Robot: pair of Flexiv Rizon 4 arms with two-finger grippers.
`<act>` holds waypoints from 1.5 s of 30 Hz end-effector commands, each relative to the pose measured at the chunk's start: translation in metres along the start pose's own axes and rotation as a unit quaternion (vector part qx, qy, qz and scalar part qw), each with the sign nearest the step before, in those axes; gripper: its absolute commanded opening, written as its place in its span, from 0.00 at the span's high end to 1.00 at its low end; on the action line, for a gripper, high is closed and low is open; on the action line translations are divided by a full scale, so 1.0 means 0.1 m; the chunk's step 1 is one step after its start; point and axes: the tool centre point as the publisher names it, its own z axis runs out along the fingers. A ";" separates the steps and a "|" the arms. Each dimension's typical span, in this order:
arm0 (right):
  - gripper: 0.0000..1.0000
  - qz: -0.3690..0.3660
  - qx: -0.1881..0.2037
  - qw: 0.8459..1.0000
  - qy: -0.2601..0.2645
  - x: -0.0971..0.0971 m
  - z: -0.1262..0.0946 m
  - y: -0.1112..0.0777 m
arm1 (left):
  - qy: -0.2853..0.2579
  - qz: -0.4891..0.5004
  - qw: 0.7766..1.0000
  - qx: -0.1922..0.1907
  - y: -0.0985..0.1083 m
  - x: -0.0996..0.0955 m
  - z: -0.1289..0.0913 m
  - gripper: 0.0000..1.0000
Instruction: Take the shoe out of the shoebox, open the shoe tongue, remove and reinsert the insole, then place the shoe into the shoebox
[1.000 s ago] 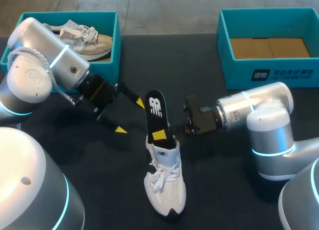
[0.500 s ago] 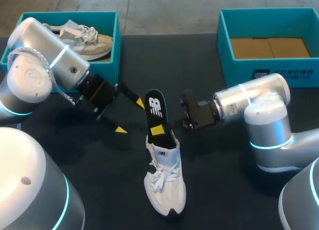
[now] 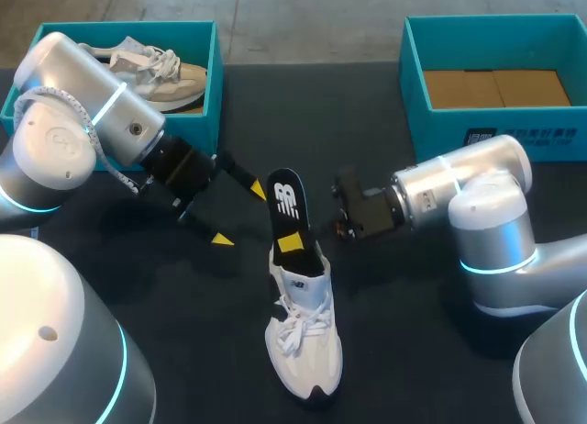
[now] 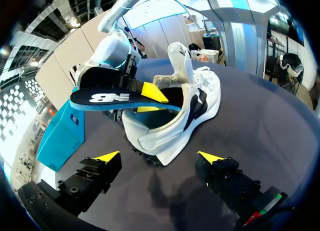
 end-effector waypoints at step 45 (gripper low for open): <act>0.88 -0.013 0.013 1.000 -0.003 0.02 0.02 0.09 | 0.001 0.000 1.000 -0.001 0.00 0.00 0.00 0.00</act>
